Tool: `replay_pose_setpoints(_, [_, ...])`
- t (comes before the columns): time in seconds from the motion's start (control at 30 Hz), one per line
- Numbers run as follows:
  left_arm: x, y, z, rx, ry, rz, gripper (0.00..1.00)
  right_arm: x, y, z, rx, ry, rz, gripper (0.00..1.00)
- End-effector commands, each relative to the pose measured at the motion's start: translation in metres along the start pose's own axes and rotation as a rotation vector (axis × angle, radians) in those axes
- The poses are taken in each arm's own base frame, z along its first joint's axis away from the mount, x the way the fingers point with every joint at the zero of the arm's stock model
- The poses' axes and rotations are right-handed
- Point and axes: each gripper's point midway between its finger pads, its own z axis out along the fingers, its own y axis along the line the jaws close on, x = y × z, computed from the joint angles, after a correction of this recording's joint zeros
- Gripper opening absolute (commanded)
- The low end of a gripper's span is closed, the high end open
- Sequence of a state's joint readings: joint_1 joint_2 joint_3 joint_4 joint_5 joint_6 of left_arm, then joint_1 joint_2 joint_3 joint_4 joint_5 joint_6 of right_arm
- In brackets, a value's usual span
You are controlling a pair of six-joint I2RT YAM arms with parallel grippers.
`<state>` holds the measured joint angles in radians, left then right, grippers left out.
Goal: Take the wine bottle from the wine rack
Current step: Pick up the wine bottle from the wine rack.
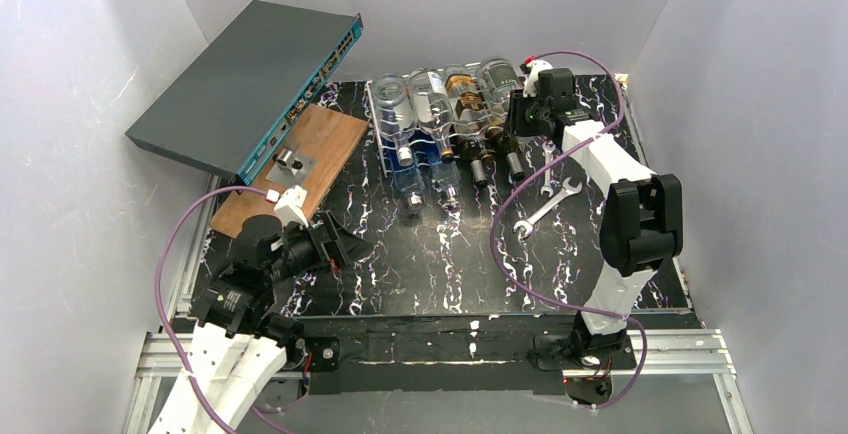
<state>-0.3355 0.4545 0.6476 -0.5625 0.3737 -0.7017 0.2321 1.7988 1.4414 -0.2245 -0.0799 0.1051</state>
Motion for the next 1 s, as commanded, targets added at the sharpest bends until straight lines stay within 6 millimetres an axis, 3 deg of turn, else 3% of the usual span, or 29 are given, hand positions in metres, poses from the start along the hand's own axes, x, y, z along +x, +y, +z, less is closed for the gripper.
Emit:
replay_pose_setpoints(0.0, [-0.001,-0.001,-0.002,0.002,-0.002,0.001,0.98,-0.075,0.019,-0.034,-0.054,-0.246,-0.046,0.01])
replay_pose_setpoints(0.43, [-0.001,-0.004,-0.003,0.009,0.004,0.0,0.98,-0.098,0.021,-0.063,-0.047,-0.336,-0.093,0.01])
replay_pose_setpoints(0.87, [-0.003,-0.008,-0.004,0.022,0.007,-0.001,0.98,-0.103,0.024,-0.076,-0.06,-0.371,-0.101,0.01])
replay_pose_setpoints(0.97, [-0.003,-0.009,-0.003,0.024,0.01,-0.002,0.98,-0.097,0.023,-0.073,-0.06,-0.358,-0.105,0.01])
